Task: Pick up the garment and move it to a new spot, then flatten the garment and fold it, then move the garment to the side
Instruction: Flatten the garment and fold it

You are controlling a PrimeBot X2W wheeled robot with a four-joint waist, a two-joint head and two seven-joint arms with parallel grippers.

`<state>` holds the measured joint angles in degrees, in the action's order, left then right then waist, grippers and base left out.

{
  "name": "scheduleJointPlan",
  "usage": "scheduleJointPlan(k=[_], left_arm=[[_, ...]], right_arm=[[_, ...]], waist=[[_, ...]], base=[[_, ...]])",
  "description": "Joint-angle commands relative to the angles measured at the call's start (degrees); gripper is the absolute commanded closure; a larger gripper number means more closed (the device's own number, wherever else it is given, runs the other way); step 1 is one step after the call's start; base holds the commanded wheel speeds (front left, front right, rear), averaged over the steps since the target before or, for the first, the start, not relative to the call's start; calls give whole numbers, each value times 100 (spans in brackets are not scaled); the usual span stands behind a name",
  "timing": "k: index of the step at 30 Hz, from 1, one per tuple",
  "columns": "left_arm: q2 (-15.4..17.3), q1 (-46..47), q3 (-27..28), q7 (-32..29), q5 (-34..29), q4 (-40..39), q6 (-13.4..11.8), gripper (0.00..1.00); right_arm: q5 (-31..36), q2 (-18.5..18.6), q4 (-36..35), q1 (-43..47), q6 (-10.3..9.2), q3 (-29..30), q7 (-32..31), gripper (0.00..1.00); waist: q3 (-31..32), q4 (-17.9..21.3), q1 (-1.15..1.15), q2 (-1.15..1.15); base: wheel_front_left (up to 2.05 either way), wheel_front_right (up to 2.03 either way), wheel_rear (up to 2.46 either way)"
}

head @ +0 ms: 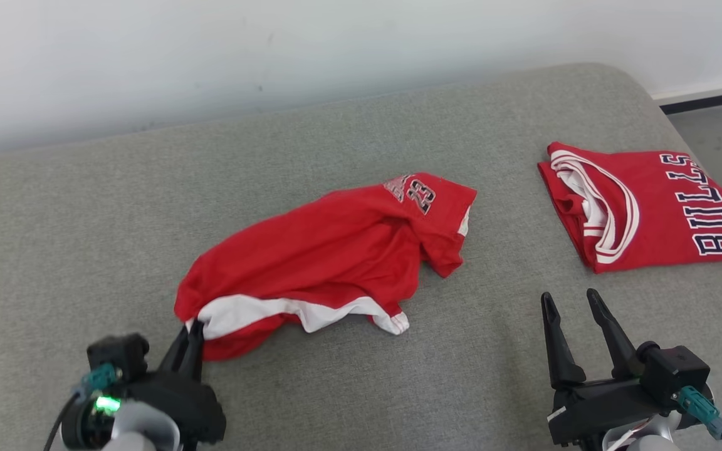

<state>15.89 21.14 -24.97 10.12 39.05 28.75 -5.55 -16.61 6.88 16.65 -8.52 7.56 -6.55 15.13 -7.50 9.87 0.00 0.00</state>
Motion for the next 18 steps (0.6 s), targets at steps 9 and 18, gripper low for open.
scheduleJointPlan(k=[9, 18], left_arm=[[90, -529, 125, 433, -184, -325, -104, 0], [-187, -1249, 1276, 501, -1025, -1598, -165, 0]], right_arm=[[23, 98, 30, 93, -14, -49, -1, 0], [11, 129, 28, 154, -14, -19, -1, 0]], waist=[[148, -148, 0, 0], [271, -205, 0, 0]], base=[[0, 0, 0], [0, 0, 0]])
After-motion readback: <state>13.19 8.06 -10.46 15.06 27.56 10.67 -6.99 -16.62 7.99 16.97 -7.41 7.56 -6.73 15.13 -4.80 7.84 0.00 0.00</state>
